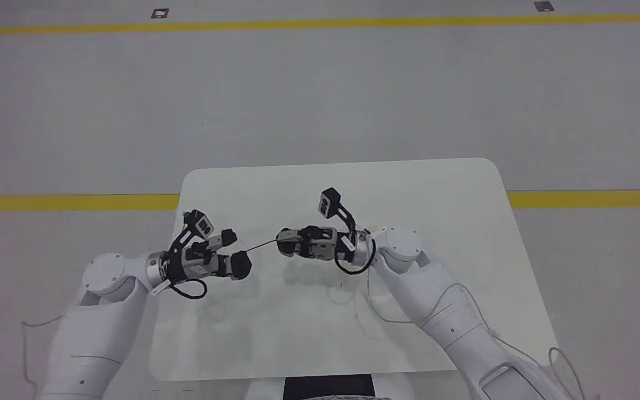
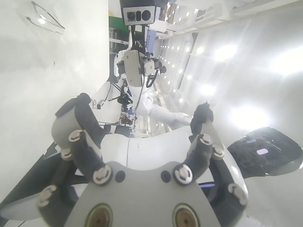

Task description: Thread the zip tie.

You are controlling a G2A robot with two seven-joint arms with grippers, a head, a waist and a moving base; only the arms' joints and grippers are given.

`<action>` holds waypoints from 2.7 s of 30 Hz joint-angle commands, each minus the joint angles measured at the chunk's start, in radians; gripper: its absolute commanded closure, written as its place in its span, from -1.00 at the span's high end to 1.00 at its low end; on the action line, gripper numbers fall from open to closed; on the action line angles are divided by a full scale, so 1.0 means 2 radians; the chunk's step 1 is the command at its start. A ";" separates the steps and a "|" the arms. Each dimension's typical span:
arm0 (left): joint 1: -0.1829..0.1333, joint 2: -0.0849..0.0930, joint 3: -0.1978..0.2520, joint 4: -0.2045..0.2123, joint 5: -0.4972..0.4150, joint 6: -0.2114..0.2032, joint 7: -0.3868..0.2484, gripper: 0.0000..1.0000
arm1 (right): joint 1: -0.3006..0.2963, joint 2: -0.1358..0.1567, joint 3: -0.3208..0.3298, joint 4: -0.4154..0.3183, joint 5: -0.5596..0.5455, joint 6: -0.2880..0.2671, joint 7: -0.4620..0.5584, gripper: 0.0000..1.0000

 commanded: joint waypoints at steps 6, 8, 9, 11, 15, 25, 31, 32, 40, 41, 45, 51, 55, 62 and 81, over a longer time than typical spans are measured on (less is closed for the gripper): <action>-0.013 0.009 0.002 0.014 -0.040 -0.016 -0.001 1.00 | 0.027 -0.008 -0.015 0.015 0.032 -0.011 0.011 -1.00; -0.018 0.012 0.005 0.018 -0.044 -0.018 -0.001 1.00 | 0.037 -0.012 -0.023 0.022 0.039 -0.012 0.011 -1.00; -0.021 0.013 0.007 0.020 -0.047 -0.021 -0.001 1.00 | 0.043 -0.014 -0.027 0.025 0.042 -0.013 0.011 -1.00; -0.028 0.016 0.014 0.026 -0.053 -0.024 -0.001 1.00 | 0.056 -0.020 -0.039 0.034 0.046 -0.013 0.009 -1.00; -0.043 0.019 0.025 0.043 -0.069 -0.035 -0.001 1.00 | 0.081 -0.031 -0.065 0.055 0.050 -0.010 0.011 -1.00; -0.041 0.020 0.030 0.038 -0.069 -0.036 0.016 1.00 | 0.084 -0.033 -0.072 0.053 0.039 -0.012 0.000 -1.00; -0.041 0.019 0.036 0.044 -0.077 -0.043 0.026 1.00 | 0.081 -0.033 -0.073 0.039 0.010 -0.004 -0.045 -1.00; -0.041 0.019 0.036 0.045 -0.075 -0.046 0.031 1.00 | 0.081 -0.033 -0.074 0.037 0.002 -0.004 -0.053 -1.00; -0.044 0.020 0.039 0.051 -0.078 -0.048 0.029 1.00 | 0.076 -0.032 -0.080 0.024 -0.032 0.006 -0.079 -1.00; -0.044 0.020 0.039 0.051 -0.078 -0.048 0.029 1.00 | 0.076 -0.032 -0.080 0.024 -0.032 0.006 -0.079 -1.00; -0.044 0.020 0.039 0.051 -0.078 -0.048 0.029 1.00 | 0.076 -0.032 -0.080 0.024 -0.032 0.006 -0.079 -1.00; -0.038 0.021 0.042 0.040 -0.067 -0.042 0.044 1.00 | 0.063 -0.030 -0.077 0.008 -0.048 0.013 -0.101 -1.00; -0.035 0.022 0.040 0.040 -0.064 -0.042 0.041 1.00 | 0.061 -0.027 -0.074 0.000 -0.061 0.020 -0.104 -1.00; -0.034 0.025 0.039 0.042 -0.059 -0.040 0.041 -0.10 | 0.061 -0.023 -0.070 -0.011 -0.083 0.033 -0.097 -1.00; -0.037 0.028 0.050 0.051 -0.054 -0.041 0.042 -0.54 | 0.056 -0.024 -0.074 -0.020 -0.091 0.037 -0.105 -1.00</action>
